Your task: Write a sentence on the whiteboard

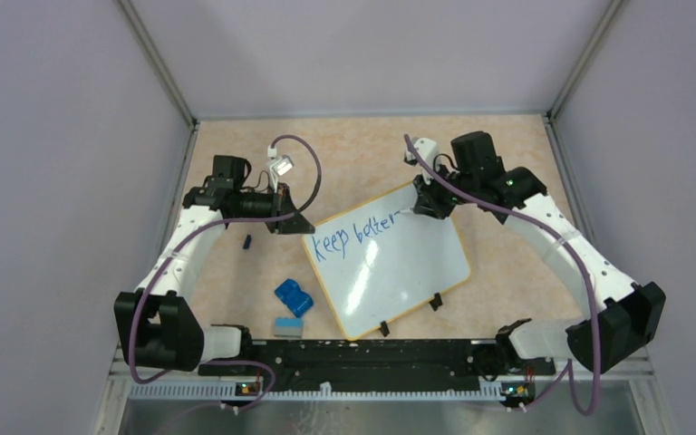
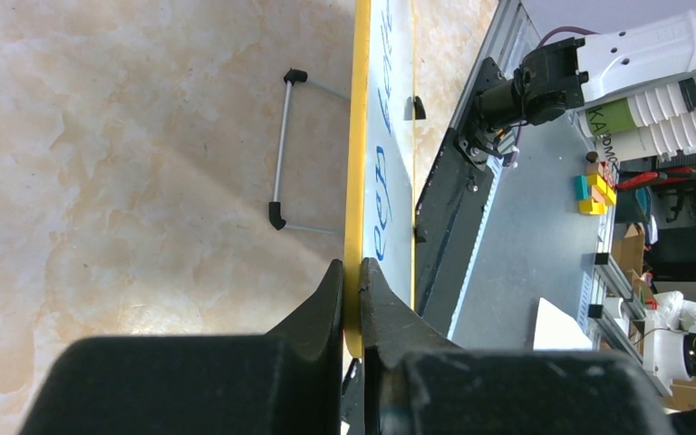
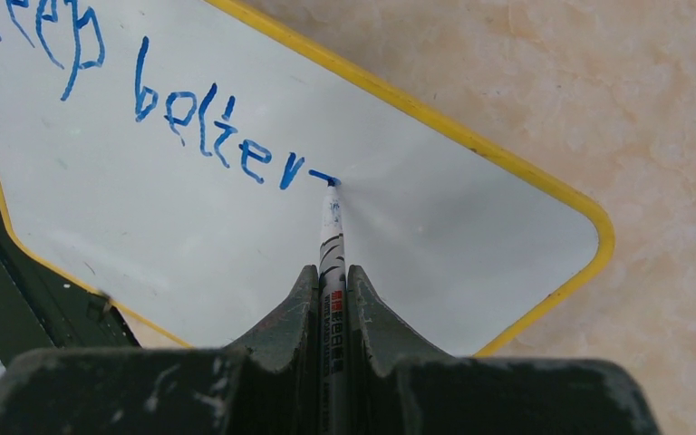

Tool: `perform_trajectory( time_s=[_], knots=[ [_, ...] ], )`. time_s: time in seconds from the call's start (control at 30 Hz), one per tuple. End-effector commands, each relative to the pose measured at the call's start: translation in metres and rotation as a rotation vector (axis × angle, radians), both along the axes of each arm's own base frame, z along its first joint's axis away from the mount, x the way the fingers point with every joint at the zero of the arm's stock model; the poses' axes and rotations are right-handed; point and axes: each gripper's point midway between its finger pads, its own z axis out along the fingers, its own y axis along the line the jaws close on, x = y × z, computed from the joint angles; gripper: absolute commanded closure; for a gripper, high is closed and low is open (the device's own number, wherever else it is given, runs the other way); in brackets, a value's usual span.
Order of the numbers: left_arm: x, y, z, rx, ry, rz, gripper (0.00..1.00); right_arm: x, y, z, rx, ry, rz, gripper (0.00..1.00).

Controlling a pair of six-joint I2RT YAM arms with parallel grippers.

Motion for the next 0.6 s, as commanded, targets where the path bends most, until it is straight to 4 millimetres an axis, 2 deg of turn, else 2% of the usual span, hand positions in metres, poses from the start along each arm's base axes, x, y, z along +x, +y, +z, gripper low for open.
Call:
perform_trajectory(
  time_s=[0.0, 0.43, 0.57],
  knots=[
    [-0.013, -0.005, -0.019, 0.043, 0.047, -0.035, 1.0, -0.001, 0.002, -0.001, 0.017, -0.001, 0.019, 1.0],
    [-0.014, -0.006, -0.02, 0.042, 0.046, -0.04, 1.0, -0.019, -0.003, -0.012, -0.012, 0.027, 0.034, 1.0],
    [-0.014, -0.007, -0.02, 0.041, 0.045, -0.042, 1.0, -0.019, -0.005, -0.01, -0.02, 0.014, 0.032, 1.0]
  ],
)
